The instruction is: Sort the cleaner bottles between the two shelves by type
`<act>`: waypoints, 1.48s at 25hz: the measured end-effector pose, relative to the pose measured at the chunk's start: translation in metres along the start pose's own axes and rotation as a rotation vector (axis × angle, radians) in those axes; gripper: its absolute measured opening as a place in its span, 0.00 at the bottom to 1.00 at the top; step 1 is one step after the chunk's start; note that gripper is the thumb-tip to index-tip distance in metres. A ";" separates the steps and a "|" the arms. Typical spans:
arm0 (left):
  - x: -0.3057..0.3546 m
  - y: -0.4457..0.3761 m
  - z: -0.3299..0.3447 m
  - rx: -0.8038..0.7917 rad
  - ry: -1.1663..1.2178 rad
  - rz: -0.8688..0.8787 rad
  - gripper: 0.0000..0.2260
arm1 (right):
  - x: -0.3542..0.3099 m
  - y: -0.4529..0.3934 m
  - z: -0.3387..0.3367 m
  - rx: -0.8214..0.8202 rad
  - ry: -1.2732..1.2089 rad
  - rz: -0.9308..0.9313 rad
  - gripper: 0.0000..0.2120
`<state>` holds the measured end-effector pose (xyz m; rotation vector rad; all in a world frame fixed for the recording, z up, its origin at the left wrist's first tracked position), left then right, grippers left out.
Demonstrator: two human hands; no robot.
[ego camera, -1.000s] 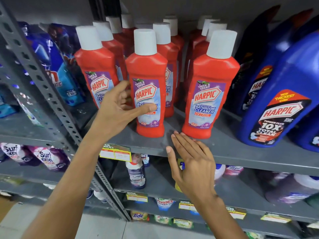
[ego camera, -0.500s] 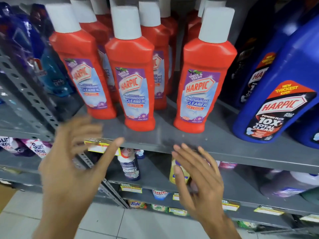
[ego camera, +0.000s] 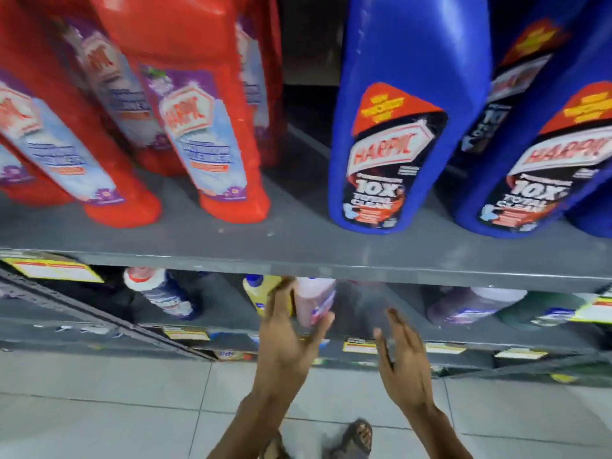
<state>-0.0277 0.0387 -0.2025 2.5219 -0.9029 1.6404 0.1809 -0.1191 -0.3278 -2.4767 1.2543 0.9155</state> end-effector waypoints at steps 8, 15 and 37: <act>-0.015 -0.031 0.041 -0.035 -0.423 -0.241 0.24 | 0.063 -0.053 0.040 -0.177 0.269 -0.045 0.38; -0.018 -0.051 0.056 -0.175 -0.230 -0.055 0.15 | 0.074 -0.054 0.047 -0.173 0.333 -0.069 0.36; -0.047 -0.041 0.119 -0.280 0.432 -0.282 0.19 | 0.068 -0.044 0.042 -0.235 0.223 -0.001 0.33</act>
Point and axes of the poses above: each hand's wrist, its own y-axis away from the middle knuckle, its own z-axis out of the palm, x = y × z, the point moved 10 cm from there along -y, towards the middle knuckle, and after that the axes turned 12 degrees about z, right-handed, at the moved point
